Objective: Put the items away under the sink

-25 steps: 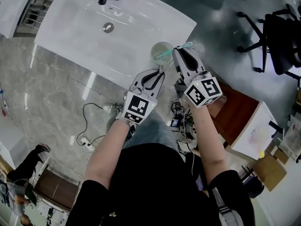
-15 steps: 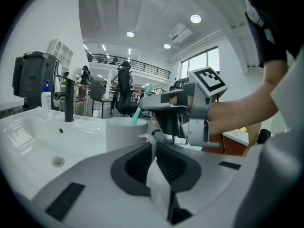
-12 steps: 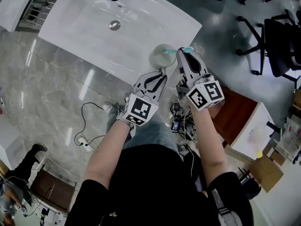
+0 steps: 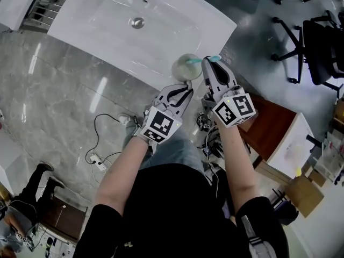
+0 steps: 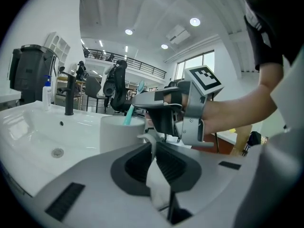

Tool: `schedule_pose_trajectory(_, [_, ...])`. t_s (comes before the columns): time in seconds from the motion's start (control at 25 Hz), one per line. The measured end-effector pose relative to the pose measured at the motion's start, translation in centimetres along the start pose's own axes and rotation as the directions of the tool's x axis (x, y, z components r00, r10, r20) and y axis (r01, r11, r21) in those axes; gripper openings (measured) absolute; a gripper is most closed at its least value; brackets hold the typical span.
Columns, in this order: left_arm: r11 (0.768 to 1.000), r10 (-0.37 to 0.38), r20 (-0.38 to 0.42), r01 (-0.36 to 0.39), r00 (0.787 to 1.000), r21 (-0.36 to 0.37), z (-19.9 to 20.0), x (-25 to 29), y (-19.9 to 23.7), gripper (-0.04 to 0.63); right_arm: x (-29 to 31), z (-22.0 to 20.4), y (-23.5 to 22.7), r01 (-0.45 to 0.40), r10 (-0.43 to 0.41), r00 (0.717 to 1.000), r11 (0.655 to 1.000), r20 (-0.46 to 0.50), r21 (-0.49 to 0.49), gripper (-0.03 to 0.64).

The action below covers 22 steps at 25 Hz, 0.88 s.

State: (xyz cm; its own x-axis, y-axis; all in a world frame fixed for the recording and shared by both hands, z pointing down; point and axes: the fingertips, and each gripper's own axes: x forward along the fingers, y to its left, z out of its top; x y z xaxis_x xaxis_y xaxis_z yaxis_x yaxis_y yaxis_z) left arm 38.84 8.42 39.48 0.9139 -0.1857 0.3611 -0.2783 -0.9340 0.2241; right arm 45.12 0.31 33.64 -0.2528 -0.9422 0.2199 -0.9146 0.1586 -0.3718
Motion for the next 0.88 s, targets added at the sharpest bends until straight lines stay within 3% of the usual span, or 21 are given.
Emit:
schedule_pose_trajectory(0.28, [1.0,0.001,-0.022,-0.002,1.0,-0.002,-1.0,0.7,-0.2,0.045,-0.3,-0.2,0.7,-0.022,0.022,1.0,1.0,-0.018,-0.012,0.046])
schedule_pose_trajectory(0.56, [1.0,0.01,0.015,-0.01,1.0,-0.023,-0.2,1.5,0.3,0.043,-0.3,-0.4,0.5,-0.034,0.033,0.999,0.999,-0.03,-0.012,0.044])
schedule_pose_trajectory(0.88, [0.999,0.031,0.015,-0.032,0.999,0.012,0.2,0.3,0.6,0.038,0.0,1.9,1.9,-0.053,0.053,0.999,0.998,0.006,-0.044,0.044])
